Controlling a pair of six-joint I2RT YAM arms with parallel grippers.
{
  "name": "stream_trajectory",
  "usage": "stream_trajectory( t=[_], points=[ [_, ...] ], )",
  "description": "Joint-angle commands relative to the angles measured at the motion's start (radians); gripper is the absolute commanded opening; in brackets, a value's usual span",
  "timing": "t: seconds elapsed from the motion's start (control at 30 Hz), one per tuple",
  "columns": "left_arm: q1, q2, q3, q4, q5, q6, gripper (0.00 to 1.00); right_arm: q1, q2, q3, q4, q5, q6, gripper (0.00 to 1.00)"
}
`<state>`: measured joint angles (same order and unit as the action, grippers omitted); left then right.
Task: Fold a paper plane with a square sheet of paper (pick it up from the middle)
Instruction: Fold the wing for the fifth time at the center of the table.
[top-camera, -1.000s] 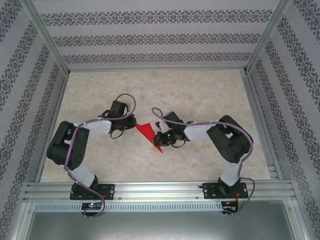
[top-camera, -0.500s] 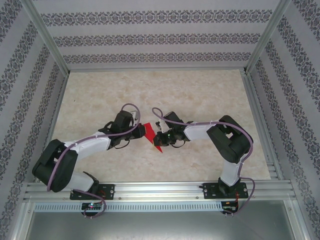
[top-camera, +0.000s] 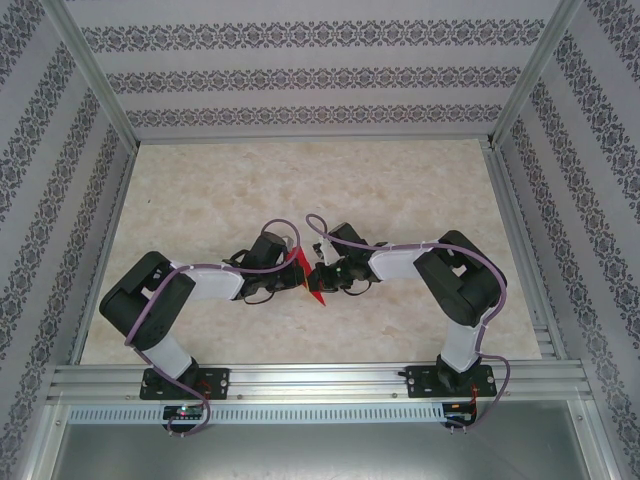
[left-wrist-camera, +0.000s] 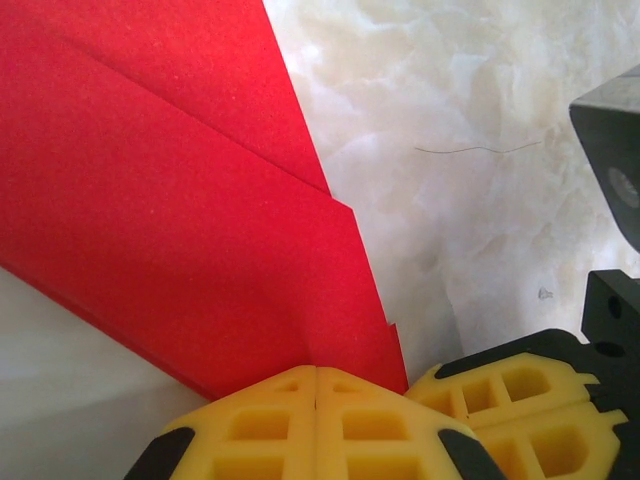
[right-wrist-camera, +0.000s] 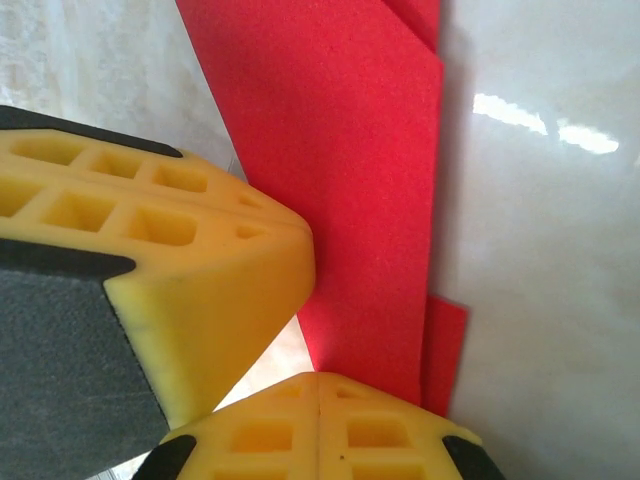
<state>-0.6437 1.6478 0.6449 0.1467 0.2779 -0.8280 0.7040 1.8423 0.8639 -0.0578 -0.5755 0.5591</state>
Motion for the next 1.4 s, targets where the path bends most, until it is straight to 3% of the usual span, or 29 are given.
stream_trajectory(
  t=[0.0, 0.27, 1.2, 1.37],
  points=[
    [-0.021, 0.014, 0.028, 0.032, -0.058, -0.012, 0.01, 0.000, 0.055, -0.059, -0.167, 0.102, -0.004, 0.02],
    [0.003, 0.018, 0.062, -0.161, -0.210, 0.030, 0.00, -0.004, 0.070, -0.077, -0.211, 0.144, -0.021, 0.02],
    [0.324, 0.125, 0.125, -0.216, -0.186, 0.135, 0.00, -0.009, 0.090, -0.131, -0.182, 0.150, -0.014, 0.02],
    [0.347, 0.103, 0.162, -0.260, -0.173, 0.175, 0.00, -0.008, 0.085, -0.126, -0.181, 0.145, -0.015, 0.02]
  ],
)
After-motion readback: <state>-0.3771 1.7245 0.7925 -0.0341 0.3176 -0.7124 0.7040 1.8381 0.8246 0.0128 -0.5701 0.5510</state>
